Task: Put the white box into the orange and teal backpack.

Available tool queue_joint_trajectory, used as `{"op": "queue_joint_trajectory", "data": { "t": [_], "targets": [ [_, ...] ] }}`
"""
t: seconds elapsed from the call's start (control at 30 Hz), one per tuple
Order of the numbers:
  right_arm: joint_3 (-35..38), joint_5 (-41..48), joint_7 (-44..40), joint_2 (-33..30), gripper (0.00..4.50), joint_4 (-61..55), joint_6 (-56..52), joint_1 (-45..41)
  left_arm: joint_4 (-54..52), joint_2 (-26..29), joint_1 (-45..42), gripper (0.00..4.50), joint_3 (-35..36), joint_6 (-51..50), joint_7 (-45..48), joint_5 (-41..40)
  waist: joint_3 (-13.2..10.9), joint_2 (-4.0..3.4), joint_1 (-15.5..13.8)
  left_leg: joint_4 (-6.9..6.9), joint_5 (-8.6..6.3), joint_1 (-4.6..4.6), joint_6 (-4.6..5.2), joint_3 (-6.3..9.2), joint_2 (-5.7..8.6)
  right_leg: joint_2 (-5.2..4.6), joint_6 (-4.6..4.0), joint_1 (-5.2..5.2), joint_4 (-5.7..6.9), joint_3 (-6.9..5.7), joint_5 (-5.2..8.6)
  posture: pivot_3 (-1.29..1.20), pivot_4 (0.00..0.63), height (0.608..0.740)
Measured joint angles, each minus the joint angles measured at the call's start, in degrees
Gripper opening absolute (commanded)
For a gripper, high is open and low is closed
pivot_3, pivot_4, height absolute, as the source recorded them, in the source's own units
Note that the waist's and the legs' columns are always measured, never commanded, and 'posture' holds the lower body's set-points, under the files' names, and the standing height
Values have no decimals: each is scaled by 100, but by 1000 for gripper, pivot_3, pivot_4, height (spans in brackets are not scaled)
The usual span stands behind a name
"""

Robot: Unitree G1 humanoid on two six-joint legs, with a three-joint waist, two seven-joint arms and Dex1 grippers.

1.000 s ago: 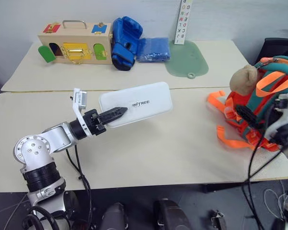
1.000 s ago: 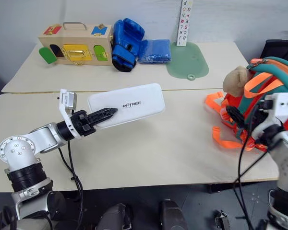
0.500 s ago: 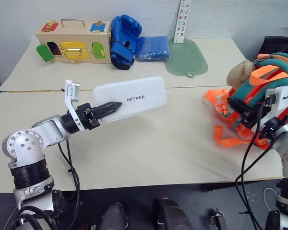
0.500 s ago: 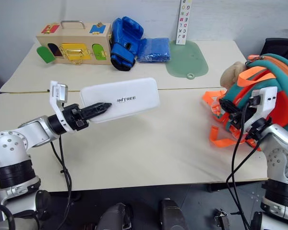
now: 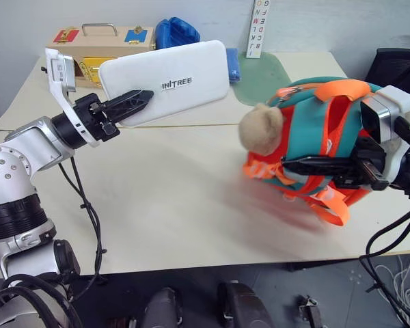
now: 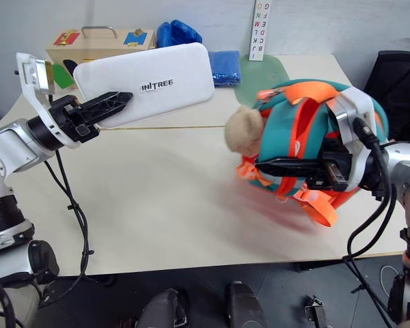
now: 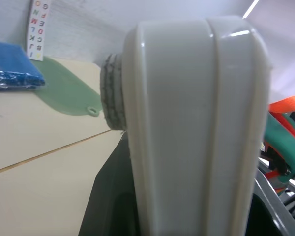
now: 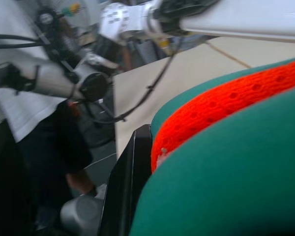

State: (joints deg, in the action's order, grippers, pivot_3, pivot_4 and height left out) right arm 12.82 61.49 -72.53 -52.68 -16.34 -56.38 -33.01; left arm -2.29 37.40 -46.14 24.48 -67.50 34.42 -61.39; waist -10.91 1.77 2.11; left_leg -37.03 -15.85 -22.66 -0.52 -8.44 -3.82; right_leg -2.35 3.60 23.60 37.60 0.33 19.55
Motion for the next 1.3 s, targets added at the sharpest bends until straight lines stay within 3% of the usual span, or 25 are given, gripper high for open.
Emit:
{"op": "queue_joint_trajectory", "data": {
  "t": [0.2,0.37,0.57,0.7,0.93,1.07,1.3],
  "targets": [
    [-176,-67,-612,-343,12,-30,21,285,-319,114,-1,1270,-423,310,630,66,-1,1,-48,-12,-3,-8,7,0,3,-4,0,3,0,-1,0,0,150,740],
    [-171,-116,-820,-431,12,104,24,303,-330,216,-16,1270,-1278,1228,1384,868,-1,2,-51,-13,6,-7,6,0,4,-2,0,2,1,-2,0,0,150,740],
    [-129,-119,-995,-628,12,131,-1,410,828,110,-724,1270,-2120,2455,2362,1909,-1,2,-72,-18,10,-10,16,1,10,-5,1,3,4,-2,-1,0,150,740],
    [-14,-3,-1044,-763,12,172,-96,412,1391,169,-1159,1270,-2328,2758,2985,2237,-1,2,-62,-18,2,-18,26,1,10,-7,3,8,2,-2,-2,0,150,740],
    [126,92,-901,-763,12,152,-118,507,1905,357,-1294,1270,-2893,3612,3951,3122,-1,2,-56,-27,-2,-31,24,2,7,-5,2,18,3,-5,-1,0,150,740],
    [132,149,-757,-724,12,97,-115,489,2312,-126,-1527,1270,-3198,4280,4061,3664,-1,2,-101,-59,-7,-48,38,10,7,-7,8,18,8,-10,-4,0,150,740],
    [87,184,-356,-304,12,52,-20,292,3176,-1814,-1932,1270,-3557,4668,3475,4259,-1,2,-150,-95,-18,-65,57,6,9,-9,29,20,14,-1,-16,0,150,740]
  ]
}}
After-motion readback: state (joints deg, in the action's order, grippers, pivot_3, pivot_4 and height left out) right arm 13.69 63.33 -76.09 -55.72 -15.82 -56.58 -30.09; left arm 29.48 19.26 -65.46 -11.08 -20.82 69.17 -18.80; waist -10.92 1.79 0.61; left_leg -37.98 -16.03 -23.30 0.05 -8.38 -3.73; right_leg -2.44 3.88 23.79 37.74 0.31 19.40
